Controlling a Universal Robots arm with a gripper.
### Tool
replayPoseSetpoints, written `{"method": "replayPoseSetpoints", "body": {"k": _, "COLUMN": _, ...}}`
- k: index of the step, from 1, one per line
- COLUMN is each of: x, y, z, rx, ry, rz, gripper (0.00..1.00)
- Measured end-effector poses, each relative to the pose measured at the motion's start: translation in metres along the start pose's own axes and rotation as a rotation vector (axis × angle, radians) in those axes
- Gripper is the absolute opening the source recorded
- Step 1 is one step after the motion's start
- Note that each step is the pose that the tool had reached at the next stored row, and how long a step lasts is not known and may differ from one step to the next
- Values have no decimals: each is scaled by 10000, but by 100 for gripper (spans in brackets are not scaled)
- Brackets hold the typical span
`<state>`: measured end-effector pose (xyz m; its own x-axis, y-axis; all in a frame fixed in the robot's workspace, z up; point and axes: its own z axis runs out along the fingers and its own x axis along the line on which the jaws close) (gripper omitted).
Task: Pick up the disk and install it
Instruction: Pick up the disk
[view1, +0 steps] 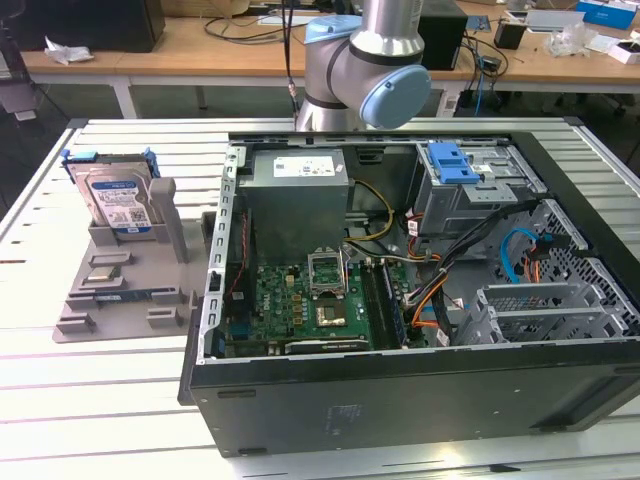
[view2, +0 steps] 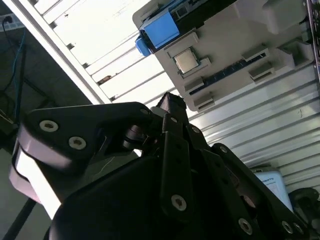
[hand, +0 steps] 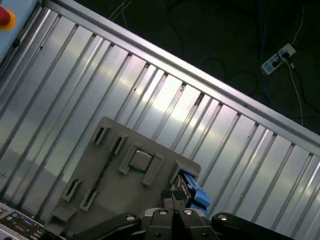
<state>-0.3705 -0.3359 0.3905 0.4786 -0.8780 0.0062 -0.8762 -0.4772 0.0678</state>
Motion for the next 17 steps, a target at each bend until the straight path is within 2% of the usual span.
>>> {"method": "replayPoseSetpoints", "body": {"k": 12, "x": 0, "y": 0, "z": 1, "rx": -59, "ry": -26, "rz": 1712, "gripper": 11}}
{"method": "replayPoseSetpoints", "body": {"k": 17, "x": 0, "y": 0, "z": 2, "rx": -76, "ry": -32, "rz": 2201, "gripper": 11}}
